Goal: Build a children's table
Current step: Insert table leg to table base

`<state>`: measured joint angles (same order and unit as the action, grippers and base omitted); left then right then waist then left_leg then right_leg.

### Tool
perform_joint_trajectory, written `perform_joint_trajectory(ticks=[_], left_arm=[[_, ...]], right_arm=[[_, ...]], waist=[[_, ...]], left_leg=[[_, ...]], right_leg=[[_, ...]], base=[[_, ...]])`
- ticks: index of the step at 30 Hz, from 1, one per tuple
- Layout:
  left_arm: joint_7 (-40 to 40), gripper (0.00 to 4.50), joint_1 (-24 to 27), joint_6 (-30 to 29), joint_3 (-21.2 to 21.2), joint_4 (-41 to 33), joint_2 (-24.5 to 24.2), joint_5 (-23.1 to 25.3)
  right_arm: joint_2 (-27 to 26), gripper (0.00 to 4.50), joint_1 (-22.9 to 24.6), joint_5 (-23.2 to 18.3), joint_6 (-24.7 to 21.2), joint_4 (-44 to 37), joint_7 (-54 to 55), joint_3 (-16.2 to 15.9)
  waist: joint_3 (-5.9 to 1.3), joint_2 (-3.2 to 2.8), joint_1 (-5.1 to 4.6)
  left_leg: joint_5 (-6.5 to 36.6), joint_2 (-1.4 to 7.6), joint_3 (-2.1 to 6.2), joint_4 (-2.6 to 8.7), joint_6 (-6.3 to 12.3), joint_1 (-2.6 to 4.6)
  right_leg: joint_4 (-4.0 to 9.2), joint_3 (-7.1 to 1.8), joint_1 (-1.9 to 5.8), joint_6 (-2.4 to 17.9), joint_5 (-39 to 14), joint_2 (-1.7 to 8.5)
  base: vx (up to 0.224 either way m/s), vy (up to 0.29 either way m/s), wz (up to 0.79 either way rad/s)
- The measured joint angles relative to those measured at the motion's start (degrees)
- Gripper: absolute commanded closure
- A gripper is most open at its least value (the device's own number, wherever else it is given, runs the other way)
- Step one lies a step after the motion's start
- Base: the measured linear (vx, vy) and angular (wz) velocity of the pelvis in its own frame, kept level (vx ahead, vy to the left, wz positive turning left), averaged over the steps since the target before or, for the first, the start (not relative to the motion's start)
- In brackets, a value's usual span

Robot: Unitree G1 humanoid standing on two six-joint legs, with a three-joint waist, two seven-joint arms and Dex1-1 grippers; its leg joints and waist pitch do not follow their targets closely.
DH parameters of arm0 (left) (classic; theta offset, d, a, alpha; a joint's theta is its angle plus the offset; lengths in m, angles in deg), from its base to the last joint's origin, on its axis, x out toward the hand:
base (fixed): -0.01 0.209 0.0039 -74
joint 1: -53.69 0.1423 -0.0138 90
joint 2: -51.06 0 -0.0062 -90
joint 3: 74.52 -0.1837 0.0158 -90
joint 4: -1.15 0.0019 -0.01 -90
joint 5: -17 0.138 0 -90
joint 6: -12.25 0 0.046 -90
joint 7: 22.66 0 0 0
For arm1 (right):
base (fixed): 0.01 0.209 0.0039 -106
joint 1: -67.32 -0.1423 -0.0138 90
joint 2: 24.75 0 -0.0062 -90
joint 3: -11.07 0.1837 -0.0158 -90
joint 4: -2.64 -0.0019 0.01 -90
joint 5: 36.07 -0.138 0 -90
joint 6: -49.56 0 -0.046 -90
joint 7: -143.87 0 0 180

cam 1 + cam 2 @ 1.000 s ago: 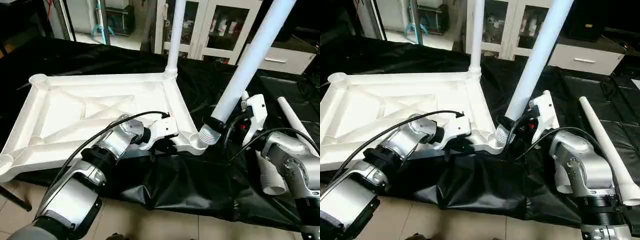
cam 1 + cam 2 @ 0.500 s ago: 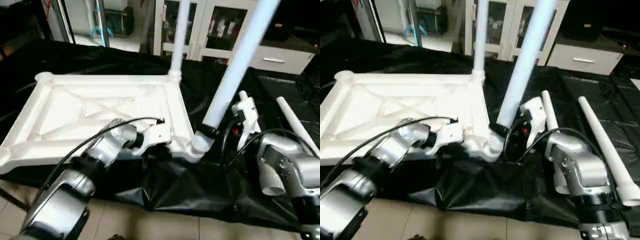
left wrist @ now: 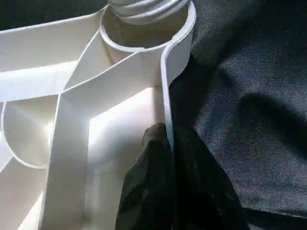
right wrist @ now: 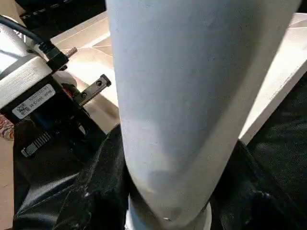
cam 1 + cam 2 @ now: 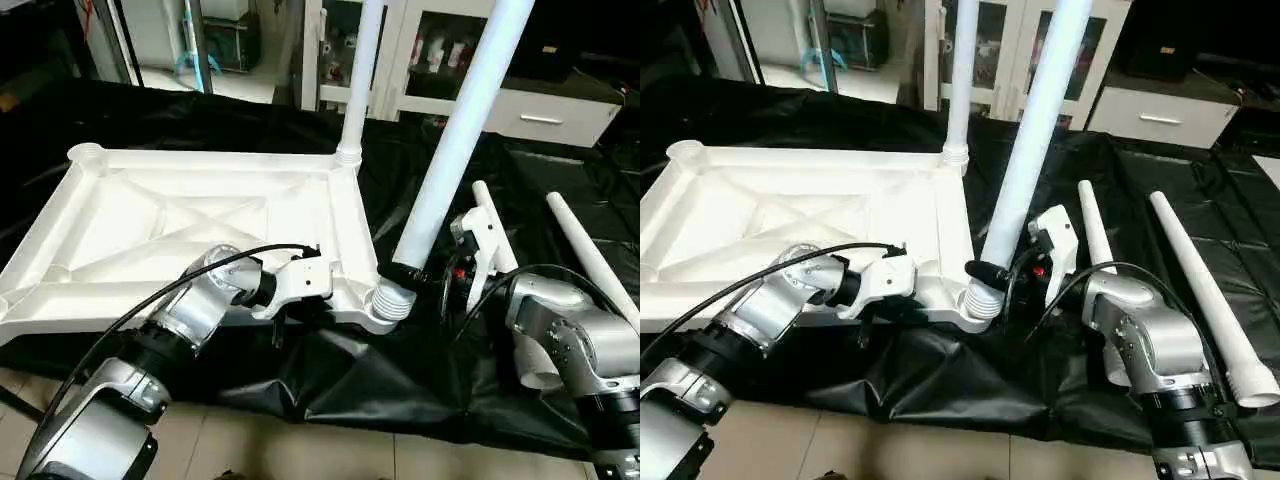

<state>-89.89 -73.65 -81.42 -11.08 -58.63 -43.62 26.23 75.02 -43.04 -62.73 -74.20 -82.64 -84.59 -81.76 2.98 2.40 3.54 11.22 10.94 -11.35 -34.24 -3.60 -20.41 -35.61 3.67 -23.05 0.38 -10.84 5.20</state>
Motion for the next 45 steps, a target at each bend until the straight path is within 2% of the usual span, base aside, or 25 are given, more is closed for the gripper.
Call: perform_joint_trajectory(ticks=[7, 20, 29, 36, 43, 45], left_arm=[[0.4, 4.5, 0.3, -0.5, 0.0, -0.7, -0.1, 0.2], [1.0, 4.5, 1.1, -1.1, -0.1, -1.9, -1.0, 0.7], [1.6, 4.5, 1.3, -1.1, 0.0, -1.9, -1.2, 1.0], [2.2, 4.5, 1.4, -0.9, -0.3, -2.4, -1.0, 1.2], [2.6, 4.5, 1.4, 0.0, -0.4, -1.9, -0.6, 1.7], [2.7, 4.5, 1.4, 0.1, -0.3, -1.8, -0.6, 1.7]], right_arm=[[-1.4, 2.64, -0.3, 0.3, 0.5, 1.4, -0.2, -0.9], [-4.2, 2.64, -3.0, 2.6, 4.3, 7.9, -0.2, -1.5], [-4.8, 2.64, -3.7, 3.5, 5.5, 9.5, -0.5, -2.0], [-5.2, 2.64, -1.5, 3.6, 7.1, 8.4, -0.1, -1.2], [-8.7, 2.64, 4.3, 1.3, 9.4, 5.9, 3.8, 3.4], [-9.3, 2.64, 5.4, 1.2, 10.4, 4.9, 4.5, 3.7]], waist=[[-0.03, 0.19, -0.12], [-0.5, 1.05, -0.53], [-0.7, 1.38, -0.94], [-0.84, 1.57, -0.83], [-0.88, 1.45, -0.51], [-0.89, 1.4, -0.5]], left_leg=[[0.0, -0.01, 0.0, 0.0, 0.0, -0.01], [0.0, 0.0, 0.01, 0.01, 0.0, 0.03], [0.0, 0.0, 0.01, 0.01, -0.01, 0.06], [0.0, -0.02, 0.02, 0.05, 0.01, 0.07], [0.0, -0.03, 0.02, 0.17, 0.0, 0.12], [0.0, -0.04, 0.02, 0.19, 0.0, 0.12]], right_leg=[[0.03, 0.0, 0.0, 0.0, 0.0, 0.0], [0.05, 0.0, 0.01, -0.1, 0.0, 0.0], [0.14, 0.0, 0.04, -0.3, -0.2, 0.0], [0.38, 0.0, 0.17, -0.3, -0.2, 0.0], [0.44, 0.01, 0.17, -0.3, -0.2, 0.0], [0.48, 0.01, 0.18, -0.3, -0.2, 0.0]], base=[[0.0, 0.0, 0.0], [0.0, 0.0, 0.0], [0.0, 0.0, 0.0], [0.0, 0.0, 0.0], [0.0, 0.0, 0.0], [0.0, 0.0, 0.0]])
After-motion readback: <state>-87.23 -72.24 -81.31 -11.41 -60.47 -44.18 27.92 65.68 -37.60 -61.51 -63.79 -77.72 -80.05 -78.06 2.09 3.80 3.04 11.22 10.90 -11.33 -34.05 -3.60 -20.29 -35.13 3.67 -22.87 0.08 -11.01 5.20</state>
